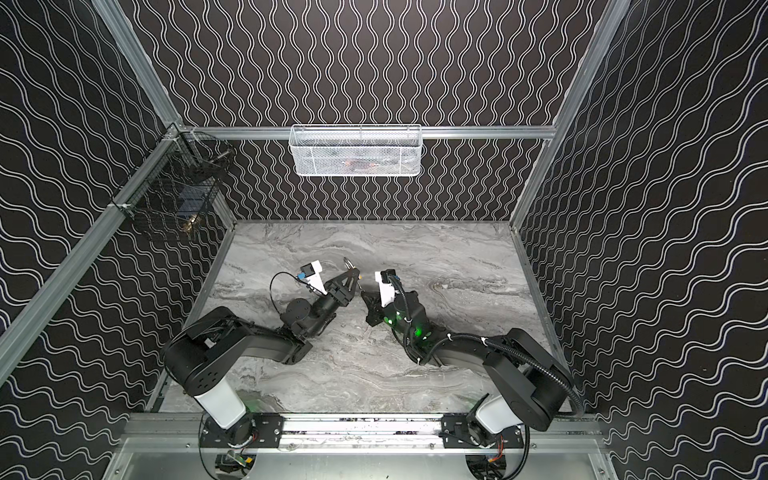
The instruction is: Unlock with the key
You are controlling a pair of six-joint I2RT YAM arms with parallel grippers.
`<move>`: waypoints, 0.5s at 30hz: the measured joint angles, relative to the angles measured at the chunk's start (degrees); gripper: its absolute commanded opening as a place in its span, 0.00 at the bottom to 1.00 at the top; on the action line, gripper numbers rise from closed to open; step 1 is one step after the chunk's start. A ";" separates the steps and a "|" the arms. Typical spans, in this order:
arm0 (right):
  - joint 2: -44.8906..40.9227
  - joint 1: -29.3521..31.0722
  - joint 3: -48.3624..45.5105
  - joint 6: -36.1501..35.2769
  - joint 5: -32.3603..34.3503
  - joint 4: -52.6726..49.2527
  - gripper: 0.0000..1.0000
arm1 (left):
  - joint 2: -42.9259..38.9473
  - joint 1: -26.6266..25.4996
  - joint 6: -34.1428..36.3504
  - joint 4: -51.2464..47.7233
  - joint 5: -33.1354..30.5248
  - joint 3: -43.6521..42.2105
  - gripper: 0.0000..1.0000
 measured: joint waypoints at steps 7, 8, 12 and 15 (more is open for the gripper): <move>-0.63 0.00 0.09 0.04 0.63 -0.98 0.00 | 0.04 0.00 0.02 0.00 0.59 -0.02 0.18; -0.87 0.00 0.09 0.04 0.66 -0.98 0.00 | 0.04 0.00 0.02 0.00 0.59 -0.04 0.17; -1.73 0.00 0.00 0.02 0.90 -1.07 0.00 | 0.04 0.00 0.26 0.28 0.59 -0.15 0.17; -2.23 0.00 -0.15 0.00 1.05 -1.20 0.00 | 0.22 0.00 1.18 0.46 0.57 -0.15 0.17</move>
